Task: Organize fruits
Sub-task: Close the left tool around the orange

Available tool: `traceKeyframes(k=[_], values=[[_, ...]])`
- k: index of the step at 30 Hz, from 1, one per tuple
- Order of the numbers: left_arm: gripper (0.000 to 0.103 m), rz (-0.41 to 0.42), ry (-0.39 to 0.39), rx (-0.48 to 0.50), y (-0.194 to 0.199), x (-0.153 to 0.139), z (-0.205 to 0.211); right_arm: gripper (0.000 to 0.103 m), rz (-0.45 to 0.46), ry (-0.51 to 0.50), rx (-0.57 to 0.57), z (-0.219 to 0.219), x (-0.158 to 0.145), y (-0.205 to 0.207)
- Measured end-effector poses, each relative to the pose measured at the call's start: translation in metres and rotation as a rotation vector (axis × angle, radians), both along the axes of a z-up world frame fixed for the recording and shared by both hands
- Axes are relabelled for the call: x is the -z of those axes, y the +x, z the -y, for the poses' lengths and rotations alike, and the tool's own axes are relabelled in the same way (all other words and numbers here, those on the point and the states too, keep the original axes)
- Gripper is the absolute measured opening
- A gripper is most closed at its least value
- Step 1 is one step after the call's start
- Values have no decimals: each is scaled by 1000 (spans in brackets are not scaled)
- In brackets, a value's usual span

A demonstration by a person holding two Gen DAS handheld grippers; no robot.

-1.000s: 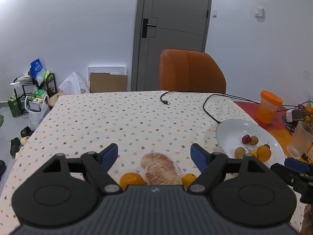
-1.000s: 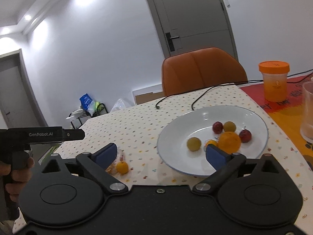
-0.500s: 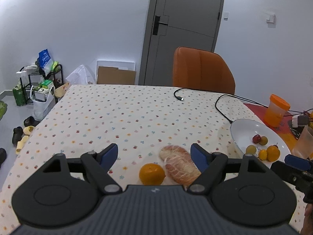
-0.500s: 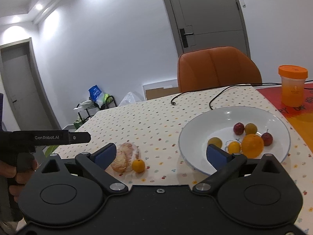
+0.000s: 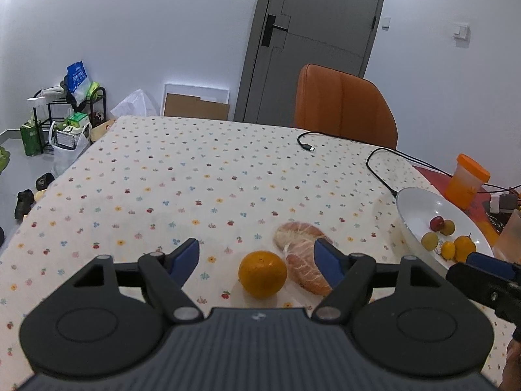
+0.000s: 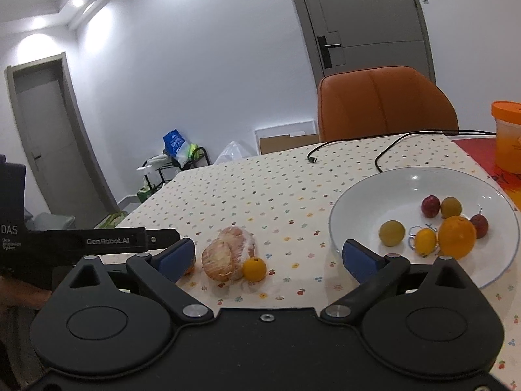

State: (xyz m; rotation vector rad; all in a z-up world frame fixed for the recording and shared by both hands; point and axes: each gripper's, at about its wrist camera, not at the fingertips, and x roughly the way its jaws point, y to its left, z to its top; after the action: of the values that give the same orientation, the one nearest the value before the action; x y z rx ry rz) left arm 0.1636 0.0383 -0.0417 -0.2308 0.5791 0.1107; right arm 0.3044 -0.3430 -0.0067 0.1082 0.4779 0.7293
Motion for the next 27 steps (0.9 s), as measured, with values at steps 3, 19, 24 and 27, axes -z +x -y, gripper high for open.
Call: traceKeyframes(k=[3,19,24,27], values=[[73,-12,-10,0,3,5,0,98,-5,-9,-10,-6,2,2],[58,-76,-46,12,14,29,-6,97,-14,-47,-34,-32,7,4],[36,-67,-57,38,15,30,-6,97,-13,-57,-36,-39,8,4],[36,-70,-69,32,13,29,-8,93,-14,-64,-43,-45,7,4]])
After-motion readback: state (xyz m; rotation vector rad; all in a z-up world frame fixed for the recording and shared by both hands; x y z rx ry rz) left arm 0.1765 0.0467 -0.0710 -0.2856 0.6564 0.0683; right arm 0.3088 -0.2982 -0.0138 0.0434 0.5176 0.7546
